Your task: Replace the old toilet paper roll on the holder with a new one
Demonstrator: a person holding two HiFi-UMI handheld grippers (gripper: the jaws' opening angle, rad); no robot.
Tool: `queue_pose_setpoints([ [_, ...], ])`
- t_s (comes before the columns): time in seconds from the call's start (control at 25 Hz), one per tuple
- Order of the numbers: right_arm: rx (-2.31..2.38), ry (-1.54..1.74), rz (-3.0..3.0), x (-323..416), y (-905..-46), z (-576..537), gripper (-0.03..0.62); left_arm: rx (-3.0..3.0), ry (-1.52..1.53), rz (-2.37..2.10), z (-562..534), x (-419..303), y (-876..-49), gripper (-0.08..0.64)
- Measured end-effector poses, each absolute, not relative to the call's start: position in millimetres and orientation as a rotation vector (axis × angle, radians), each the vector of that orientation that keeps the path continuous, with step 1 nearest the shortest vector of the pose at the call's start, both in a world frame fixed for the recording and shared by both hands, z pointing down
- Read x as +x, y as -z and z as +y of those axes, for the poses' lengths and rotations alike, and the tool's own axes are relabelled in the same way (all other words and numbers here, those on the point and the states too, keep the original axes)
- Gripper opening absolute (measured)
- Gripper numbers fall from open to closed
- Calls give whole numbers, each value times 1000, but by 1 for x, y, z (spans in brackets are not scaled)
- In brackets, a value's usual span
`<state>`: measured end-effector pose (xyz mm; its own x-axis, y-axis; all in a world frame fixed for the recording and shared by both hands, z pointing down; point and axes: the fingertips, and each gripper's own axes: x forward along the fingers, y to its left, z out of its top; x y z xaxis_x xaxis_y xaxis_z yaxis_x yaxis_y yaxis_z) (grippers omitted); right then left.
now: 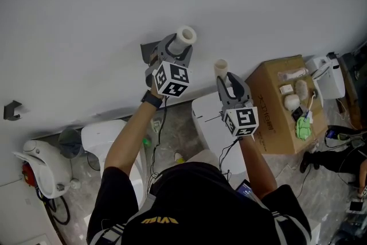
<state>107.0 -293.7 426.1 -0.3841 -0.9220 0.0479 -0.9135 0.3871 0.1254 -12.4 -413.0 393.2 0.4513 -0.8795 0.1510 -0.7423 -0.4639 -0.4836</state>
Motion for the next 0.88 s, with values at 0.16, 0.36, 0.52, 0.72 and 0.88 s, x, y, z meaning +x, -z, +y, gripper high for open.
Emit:
queue_pose_setpoints([
  [0.16, 1711, 117, -2496, 116, -426, -295, 138, -2289, 651, 1314, -407, 0, -403, 252],
  [0.36, 1738, 135, -2460, 126, -425, -295, 138, -2228, 731, 1246, -398, 16, -411, 253],
  [0.52, 1754, 142, -2429, 131, -428, -296, 138, -2109, 812, 1157, -392, 31, -417, 253],
  [0.72, 1773, 150, -2398, 132, -431, -299, 138, -1902, 909, 1038, -383, 44, -423, 253],
  [0.88, 1783, 140, -2386, 134, -431, -301, 138, -1720, 966, 959, -376, 51, -425, 253],
])
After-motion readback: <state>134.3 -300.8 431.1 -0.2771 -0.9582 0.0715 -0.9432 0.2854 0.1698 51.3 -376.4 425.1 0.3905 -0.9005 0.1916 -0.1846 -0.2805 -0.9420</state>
